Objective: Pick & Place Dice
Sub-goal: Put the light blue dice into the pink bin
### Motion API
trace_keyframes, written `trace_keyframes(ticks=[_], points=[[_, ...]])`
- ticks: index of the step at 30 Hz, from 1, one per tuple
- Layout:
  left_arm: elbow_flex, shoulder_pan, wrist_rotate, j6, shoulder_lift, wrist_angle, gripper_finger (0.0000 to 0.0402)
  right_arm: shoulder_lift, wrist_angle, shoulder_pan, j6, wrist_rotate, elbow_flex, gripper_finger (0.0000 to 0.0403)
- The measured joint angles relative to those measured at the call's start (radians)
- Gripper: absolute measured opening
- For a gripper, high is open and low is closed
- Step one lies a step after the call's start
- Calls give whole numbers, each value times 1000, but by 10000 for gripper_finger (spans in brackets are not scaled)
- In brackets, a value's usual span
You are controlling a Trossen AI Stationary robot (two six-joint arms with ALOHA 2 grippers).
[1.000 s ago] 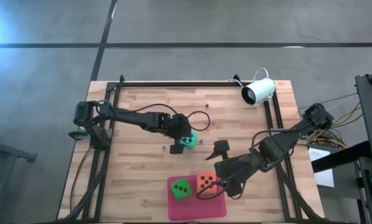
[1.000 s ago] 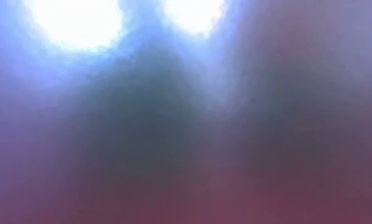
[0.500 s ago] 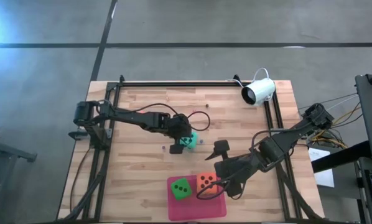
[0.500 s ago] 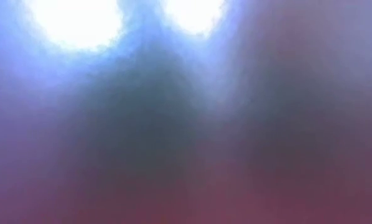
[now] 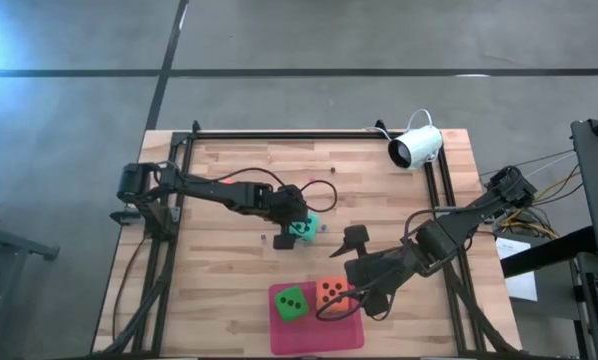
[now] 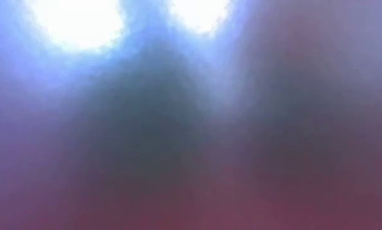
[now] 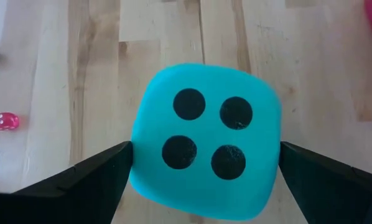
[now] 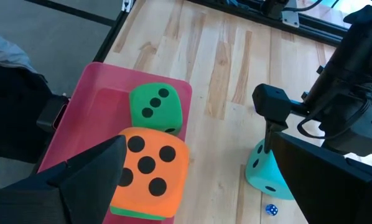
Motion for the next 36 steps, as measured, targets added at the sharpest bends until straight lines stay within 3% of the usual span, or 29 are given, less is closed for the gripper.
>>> trace_keyframes(ticks=[30,36], points=[[-62,-3,-4,-51,-1,90,399,0,0,0,0,0,0,400],[-62,-10,-21,-46,0,92,383,0,0,0,0,0,0,400]])
